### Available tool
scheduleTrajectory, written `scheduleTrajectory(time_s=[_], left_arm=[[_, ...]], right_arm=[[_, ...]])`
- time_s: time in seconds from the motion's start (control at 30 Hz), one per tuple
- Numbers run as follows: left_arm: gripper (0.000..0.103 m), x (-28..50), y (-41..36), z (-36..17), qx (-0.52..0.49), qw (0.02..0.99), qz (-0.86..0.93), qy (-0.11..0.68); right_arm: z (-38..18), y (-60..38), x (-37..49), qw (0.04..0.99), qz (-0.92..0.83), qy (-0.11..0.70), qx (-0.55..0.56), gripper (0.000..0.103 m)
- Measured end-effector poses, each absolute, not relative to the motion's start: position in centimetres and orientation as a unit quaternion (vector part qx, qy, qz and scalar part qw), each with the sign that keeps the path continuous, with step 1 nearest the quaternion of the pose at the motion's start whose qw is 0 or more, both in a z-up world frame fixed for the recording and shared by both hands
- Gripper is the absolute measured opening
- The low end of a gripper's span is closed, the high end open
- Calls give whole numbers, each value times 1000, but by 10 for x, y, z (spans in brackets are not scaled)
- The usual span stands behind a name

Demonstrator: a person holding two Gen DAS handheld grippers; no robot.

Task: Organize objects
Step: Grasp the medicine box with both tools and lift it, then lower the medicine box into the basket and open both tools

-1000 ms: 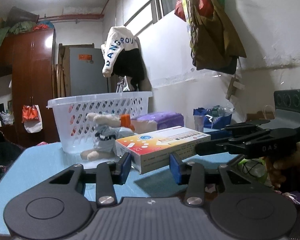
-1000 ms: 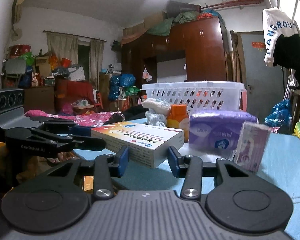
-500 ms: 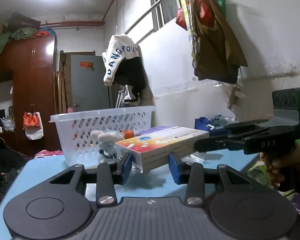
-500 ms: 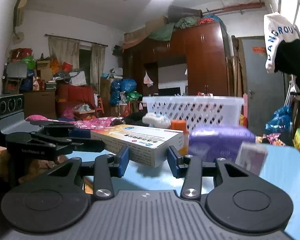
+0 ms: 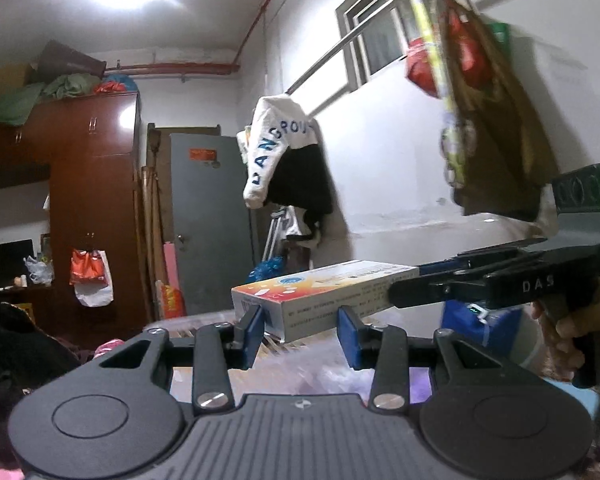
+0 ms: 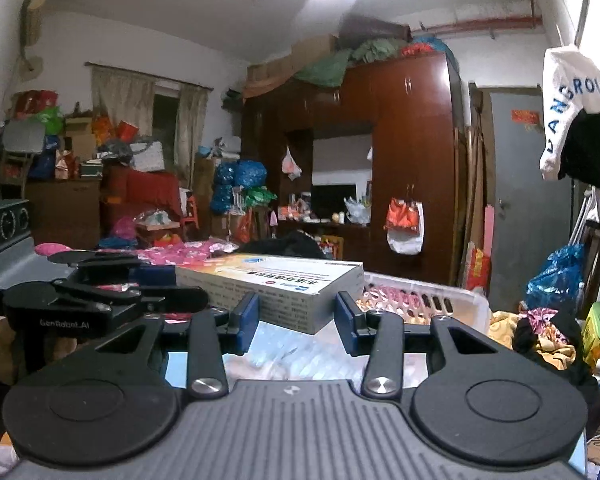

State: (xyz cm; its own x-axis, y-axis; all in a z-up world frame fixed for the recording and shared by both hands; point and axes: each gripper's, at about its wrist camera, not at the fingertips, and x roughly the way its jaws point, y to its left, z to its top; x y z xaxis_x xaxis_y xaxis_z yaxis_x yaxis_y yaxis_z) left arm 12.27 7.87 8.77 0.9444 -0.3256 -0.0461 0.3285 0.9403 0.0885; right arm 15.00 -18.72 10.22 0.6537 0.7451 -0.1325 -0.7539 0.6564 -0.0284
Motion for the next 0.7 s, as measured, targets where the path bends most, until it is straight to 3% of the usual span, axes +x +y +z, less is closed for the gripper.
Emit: scheduleTrajectory(time_s=[0.3, 0.5, 0.6, 0.67, 0.7], left_arm=[[44, 229, 93, 98, 30, 979, -154, 131], [44, 237, 98, 93, 8, 979, -153, 135], [66, 225, 97, 93, 22, 985, -130, 108], [80, 211, 102, 98, 8, 990, -113, 81], [80, 203, 105, 101, -2, 991, -111, 71]], right_arm=[[90, -165, 246, 902, 401, 156, -9, 45], [72, -153, 258, 903, 382, 196, -32, 46], [76, -153, 255, 908, 369, 195, -46, 59], [81, -160, 251, 913, 361, 186, -42, 95], [82, -166, 243, 915, 360, 177, -41, 101]])
